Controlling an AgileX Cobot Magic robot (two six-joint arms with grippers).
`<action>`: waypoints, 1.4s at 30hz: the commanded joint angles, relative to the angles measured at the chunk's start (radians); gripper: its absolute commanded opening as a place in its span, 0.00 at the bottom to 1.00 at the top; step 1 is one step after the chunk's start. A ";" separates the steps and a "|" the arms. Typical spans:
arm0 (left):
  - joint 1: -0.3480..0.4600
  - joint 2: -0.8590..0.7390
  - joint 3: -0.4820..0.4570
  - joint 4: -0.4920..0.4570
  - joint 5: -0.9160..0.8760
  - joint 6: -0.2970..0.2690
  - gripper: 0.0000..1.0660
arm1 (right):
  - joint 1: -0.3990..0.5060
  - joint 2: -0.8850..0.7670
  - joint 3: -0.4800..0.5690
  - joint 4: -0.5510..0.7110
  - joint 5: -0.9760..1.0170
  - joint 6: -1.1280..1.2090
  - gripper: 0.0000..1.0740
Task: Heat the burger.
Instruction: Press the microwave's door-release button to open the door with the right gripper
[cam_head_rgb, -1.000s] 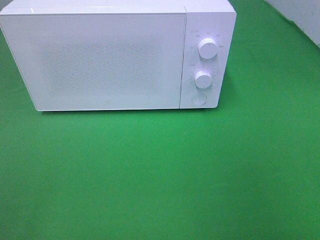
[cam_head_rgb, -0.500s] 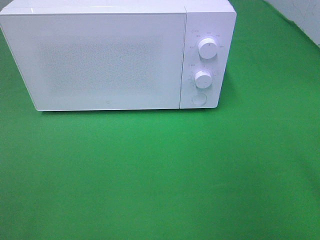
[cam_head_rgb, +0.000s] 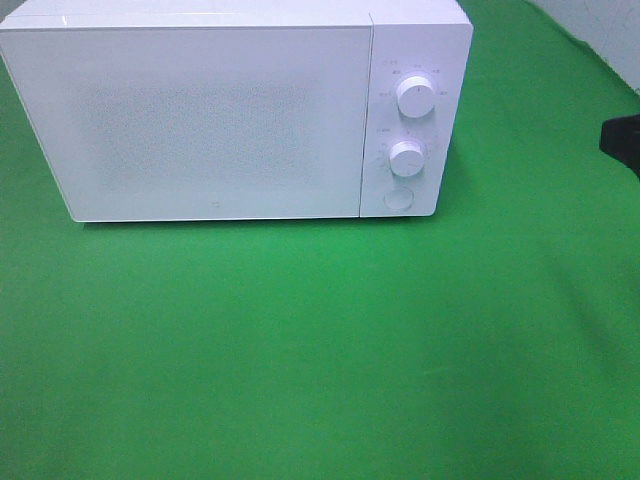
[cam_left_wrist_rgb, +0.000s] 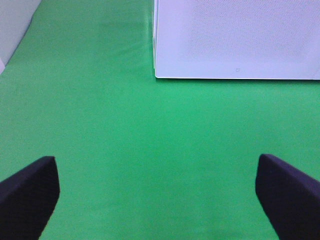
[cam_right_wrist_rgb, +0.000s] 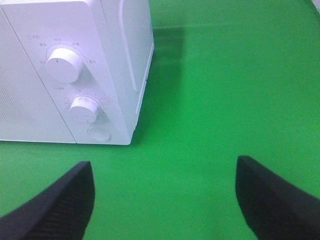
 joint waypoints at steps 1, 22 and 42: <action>0.004 -0.005 0.005 -0.001 -0.006 -0.005 0.96 | -0.006 0.054 0.002 -0.032 -0.127 0.007 0.70; 0.004 -0.005 0.005 -0.001 -0.006 -0.005 0.96 | 0.049 0.353 0.272 0.217 -0.955 -0.182 0.70; 0.004 -0.005 0.005 -0.001 -0.006 -0.005 0.96 | 0.601 0.671 0.237 0.818 -1.260 -0.362 0.70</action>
